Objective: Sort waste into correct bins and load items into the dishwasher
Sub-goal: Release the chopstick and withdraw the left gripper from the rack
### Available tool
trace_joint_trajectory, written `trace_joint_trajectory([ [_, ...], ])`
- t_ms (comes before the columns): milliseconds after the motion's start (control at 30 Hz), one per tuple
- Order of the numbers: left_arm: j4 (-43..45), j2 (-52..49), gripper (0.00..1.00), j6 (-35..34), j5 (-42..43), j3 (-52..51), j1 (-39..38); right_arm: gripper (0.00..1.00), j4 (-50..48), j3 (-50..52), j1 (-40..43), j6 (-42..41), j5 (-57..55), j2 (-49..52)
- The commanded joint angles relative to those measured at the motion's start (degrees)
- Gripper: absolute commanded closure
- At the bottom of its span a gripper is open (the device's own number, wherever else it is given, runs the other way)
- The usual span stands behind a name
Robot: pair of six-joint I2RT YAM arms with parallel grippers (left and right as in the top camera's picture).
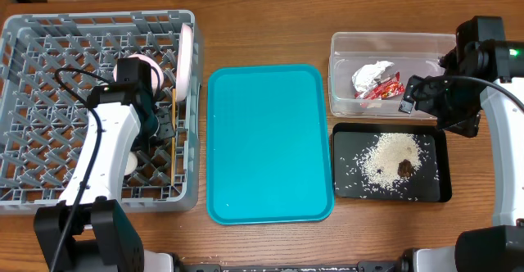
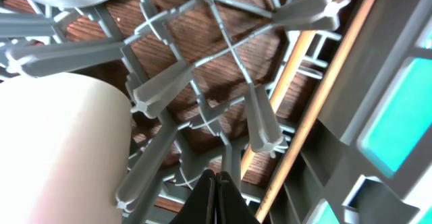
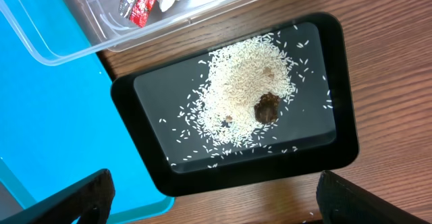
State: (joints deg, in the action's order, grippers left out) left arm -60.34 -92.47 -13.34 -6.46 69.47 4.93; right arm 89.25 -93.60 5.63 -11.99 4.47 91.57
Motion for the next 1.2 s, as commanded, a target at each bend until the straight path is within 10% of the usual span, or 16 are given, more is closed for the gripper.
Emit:
trace_joint_trajectory([
  [0, -1.60, 4.83, 0.96, 1.77, 2.84, 6.05, 0.28, 0.00, -0.63, -0.63, 0.13, -0.24, -0.33, -0.26],
  [67, -2.23, 7.13, 0.90, 2.71, 6.43, 7.96, 0.26, 0.00, -1.44, -0.63, 0.13, -0.24, 0.48, -0.26],
  [233, -1.31, 12.17, 0.01, 4.17, 15.37, 9.49, 0.24, 0.00, -11.23, -0.63, 0.11, 2.36, 13.42, -0.22],
  [700, -20.06, 14.80, 0.00, 7.26, 11.80, 8.96, 0.24, 0.00, -15.15, 0.98, 0.09, 5.81, 3.89, -1.90],
  [1167, -3.61, 53.33, 0.00, 8.13, 15.39, -12.00, 0.26, 0.00, -32.13, 32.30, 0.09, 4.55, 3.58, -39.08],
])
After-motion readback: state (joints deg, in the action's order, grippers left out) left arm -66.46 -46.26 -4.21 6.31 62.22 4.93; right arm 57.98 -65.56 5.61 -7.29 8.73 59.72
